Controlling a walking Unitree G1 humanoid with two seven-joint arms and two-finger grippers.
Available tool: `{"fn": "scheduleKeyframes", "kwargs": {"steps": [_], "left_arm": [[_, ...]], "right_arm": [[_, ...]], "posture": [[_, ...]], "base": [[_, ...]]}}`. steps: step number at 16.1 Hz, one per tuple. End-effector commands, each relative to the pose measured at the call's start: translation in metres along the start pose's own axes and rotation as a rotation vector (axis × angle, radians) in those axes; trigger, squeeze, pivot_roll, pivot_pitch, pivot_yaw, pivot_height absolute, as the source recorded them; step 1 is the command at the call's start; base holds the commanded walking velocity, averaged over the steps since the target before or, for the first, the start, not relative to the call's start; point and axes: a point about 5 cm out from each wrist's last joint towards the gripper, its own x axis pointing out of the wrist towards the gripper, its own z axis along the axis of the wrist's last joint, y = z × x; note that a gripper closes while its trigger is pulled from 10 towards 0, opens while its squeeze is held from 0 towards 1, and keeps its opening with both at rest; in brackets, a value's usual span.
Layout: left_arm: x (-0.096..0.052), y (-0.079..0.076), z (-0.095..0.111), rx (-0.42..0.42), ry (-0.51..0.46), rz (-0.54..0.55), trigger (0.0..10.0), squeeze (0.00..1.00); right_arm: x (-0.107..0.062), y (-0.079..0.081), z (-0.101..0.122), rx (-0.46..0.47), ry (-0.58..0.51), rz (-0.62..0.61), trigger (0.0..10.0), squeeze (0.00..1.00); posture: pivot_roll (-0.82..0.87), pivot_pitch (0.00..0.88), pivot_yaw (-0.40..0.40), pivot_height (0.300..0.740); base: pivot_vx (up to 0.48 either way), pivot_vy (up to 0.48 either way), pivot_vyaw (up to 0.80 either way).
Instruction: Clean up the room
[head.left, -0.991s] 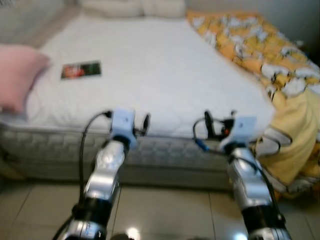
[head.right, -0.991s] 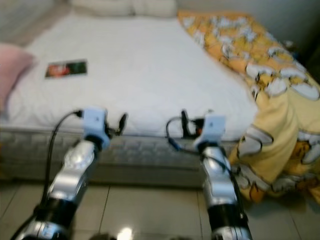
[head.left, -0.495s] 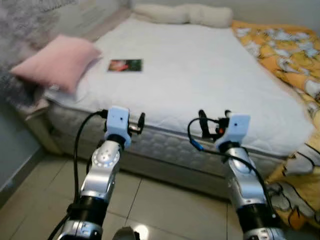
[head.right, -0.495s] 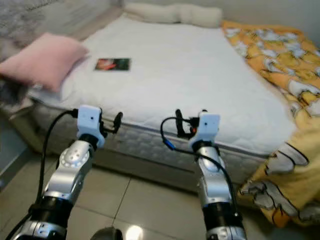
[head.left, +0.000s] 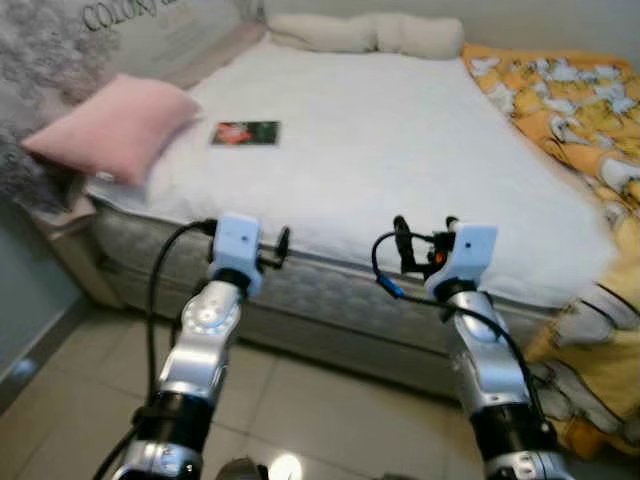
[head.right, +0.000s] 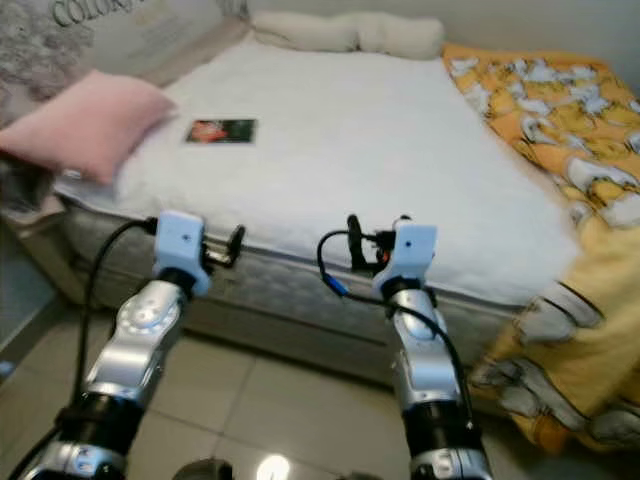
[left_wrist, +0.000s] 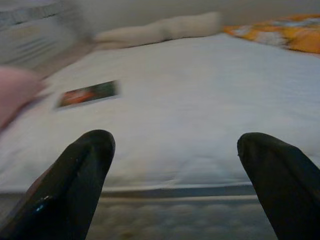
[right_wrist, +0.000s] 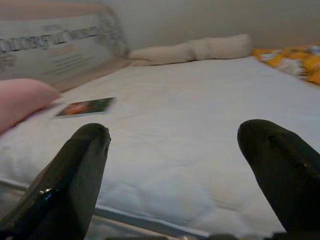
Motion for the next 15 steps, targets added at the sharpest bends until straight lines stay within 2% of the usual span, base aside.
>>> {"fn": "scheduleKeyframes", "kwargs": {"steps": [1,3,6,11,13,15], "left_arm": [[0.0027,0.0007,0.0069,0.026,-0.025,-0.014,10.0,0.00],[0.0026,0.0003,0.0066,0.029,-0.025,-0.019,10.0,0.00],[0.0029,-0.0011,0.0066,0.030,-0.025,-0.022,10.0,0.00],[0.0046,-0.0025,0.0089,0.046,-0.034,-0.031,10.0,0.00],[0.0055,-0.0028,0.0093,0.047,-0.034,-0.031,10.0,0.00],[0.0080,0.0007,0.0084,0.082,-0.025,0.012,10.0,0.00]], "right_arm": [[0.0005,-0.0007,0.0005,0.008,-0.003,-0.010,10.0,0.00],[0.0000,0.0001,-0.0011,-0.005,0.012,-0.007,10.0,0.00],[-0.0007,0.0004,-0.0014,-0.002,0.009,-0.011,10.0,0.00],[-0.0008,0.0014,-0.0001,-0.009,-0.002,-0.006,10.0,0.00],[-0.0008,0.0007,0.0006,-0.006,-0.011,-0.010,10.0,0.00],[-0.0004,0.0007,0.0012,-0.010,-0.013,-0.007,10.0,0.00]], "posture": [[-0.05,0.000,0.003,0.736],[-0.05,0.000,0.005,0.736],[-0.05,0.000,0.003,0.736],[-0.05,0.000,0.004,0.736],[-0.06,0.000,0.005,0.736],[-0.06,0.000,0.005,0.736]], "base": [[0.000,-0.480,0.00],[0.000,-0.476,-0.21],[0.000,-0.470,-0.79],[0.000,-0.466,0.00],[0.000,-0.437,-0.75],[0.000,-0.208,0.00]]}}
